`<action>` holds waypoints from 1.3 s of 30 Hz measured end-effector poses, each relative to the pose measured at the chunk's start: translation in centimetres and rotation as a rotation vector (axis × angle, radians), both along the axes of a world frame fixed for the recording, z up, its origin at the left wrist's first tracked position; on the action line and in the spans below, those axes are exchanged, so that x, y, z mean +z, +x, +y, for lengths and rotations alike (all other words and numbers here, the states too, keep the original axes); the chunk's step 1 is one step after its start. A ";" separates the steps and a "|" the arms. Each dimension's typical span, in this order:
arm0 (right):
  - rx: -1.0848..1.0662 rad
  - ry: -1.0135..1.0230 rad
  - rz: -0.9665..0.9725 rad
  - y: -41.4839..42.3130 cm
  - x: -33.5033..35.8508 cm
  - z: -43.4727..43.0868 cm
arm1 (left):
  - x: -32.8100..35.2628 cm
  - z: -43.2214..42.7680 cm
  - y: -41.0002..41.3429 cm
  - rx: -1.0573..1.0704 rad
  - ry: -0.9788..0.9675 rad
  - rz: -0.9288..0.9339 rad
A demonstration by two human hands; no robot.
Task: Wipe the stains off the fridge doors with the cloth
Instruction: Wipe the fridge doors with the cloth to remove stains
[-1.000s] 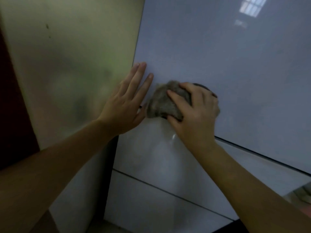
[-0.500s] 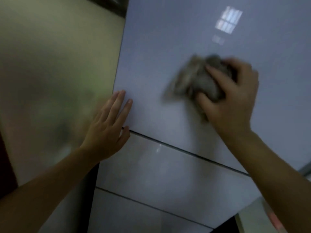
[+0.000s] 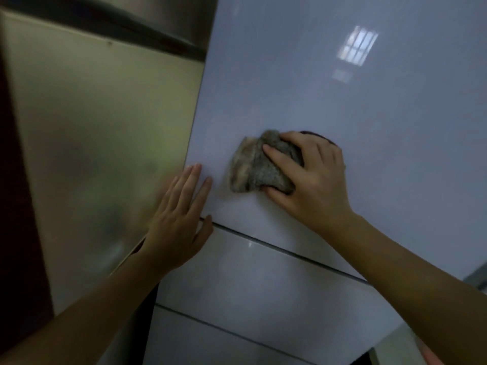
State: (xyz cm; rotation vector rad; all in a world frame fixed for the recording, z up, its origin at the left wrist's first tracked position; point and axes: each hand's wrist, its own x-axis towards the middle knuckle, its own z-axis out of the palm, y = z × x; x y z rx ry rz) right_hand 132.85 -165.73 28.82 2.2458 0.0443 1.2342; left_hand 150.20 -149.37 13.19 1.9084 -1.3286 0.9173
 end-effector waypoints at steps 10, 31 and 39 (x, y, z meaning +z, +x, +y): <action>-0.046 0.043 -0.174 -1.7 9.8 -1.1 | 10.1 -1.6 -1.6 -0.031 -0.164 -0.106; -0.028 0.053 -0.280 -3.4 18.9 -2.7 | 14.1 -3.3 -3.5 0.040 -0.065 -0.095; -0.127 0.062 -0.361 -9.9 21.5 -5.8 | 19.2 -2.3 -5.0 -0.022 -0.123 -0.126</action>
